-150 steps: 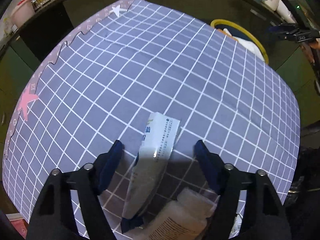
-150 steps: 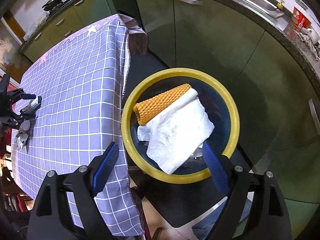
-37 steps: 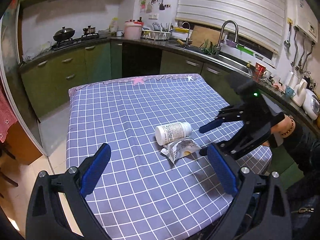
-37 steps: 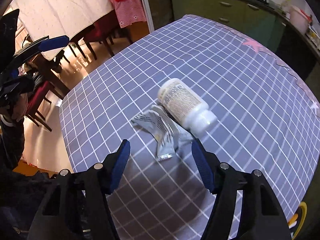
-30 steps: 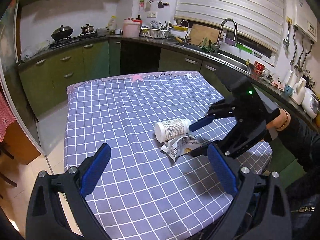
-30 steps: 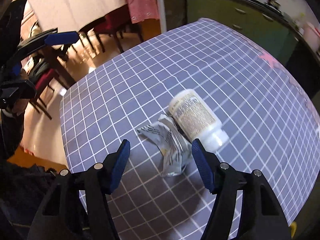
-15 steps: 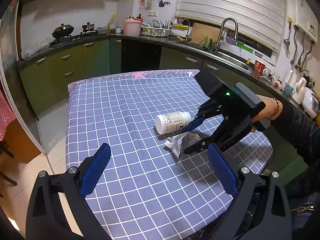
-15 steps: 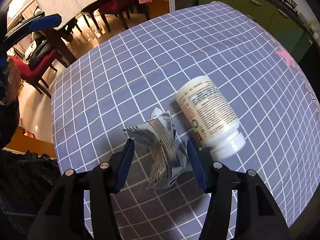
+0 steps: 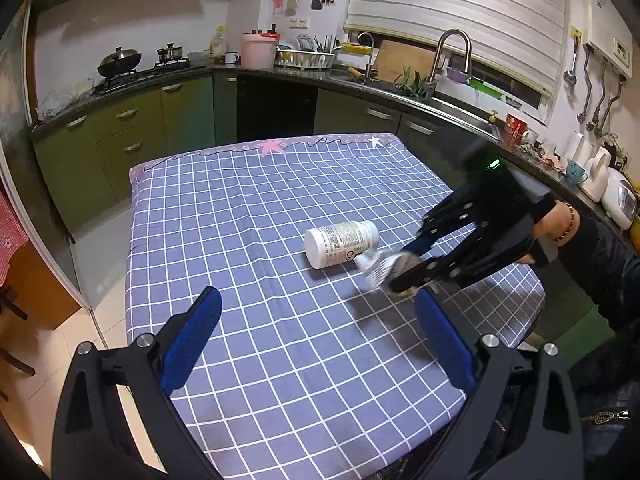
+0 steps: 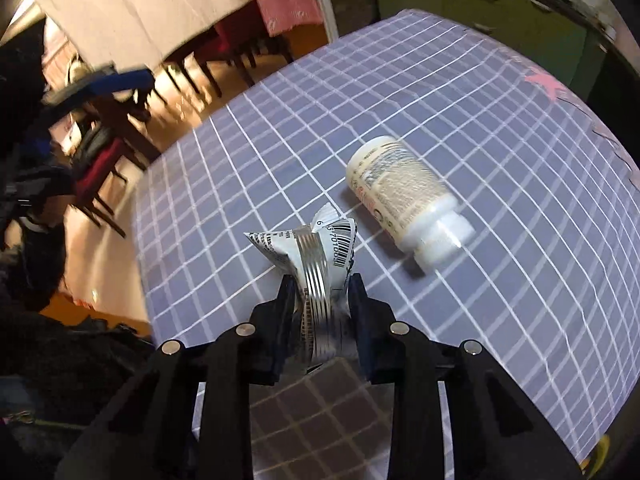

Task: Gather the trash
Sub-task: 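Grasp the silver foil wrapper with the right gripper and lift it, then carry the foil wrapper over the bin and open the right gripper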

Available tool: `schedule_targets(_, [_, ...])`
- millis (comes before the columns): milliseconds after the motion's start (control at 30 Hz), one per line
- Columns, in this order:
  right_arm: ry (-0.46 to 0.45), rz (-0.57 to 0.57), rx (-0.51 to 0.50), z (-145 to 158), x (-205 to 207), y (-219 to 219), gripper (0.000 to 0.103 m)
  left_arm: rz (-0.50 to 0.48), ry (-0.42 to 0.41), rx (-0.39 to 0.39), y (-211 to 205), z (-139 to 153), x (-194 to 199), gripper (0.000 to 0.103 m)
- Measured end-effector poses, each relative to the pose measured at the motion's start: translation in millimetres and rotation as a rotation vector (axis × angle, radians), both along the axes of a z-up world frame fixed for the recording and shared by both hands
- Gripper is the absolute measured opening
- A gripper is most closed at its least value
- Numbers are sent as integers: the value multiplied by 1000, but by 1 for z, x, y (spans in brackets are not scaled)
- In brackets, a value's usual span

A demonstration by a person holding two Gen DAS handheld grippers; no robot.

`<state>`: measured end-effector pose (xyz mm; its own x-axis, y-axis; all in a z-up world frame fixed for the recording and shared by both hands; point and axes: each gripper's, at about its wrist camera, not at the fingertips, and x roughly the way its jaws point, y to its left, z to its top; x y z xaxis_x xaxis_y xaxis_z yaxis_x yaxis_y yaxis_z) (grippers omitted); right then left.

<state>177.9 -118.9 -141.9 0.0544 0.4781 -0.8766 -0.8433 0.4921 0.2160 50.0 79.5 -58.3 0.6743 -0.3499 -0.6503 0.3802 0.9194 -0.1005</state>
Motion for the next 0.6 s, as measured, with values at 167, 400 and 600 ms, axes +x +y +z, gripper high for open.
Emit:
schedule_targets(167, [-49,-155,52,33,-5,-70,28,-28,-8,6,-11,2,1,93])
schedule_targets(400, [-132,-612,-10,57,1,-240,28,-73,-18,8,-29,2,8,93])
schedule_targets(600, [-126,-999,-141,34,3,-370,29,-106,-11,12,-47,0,16,93])
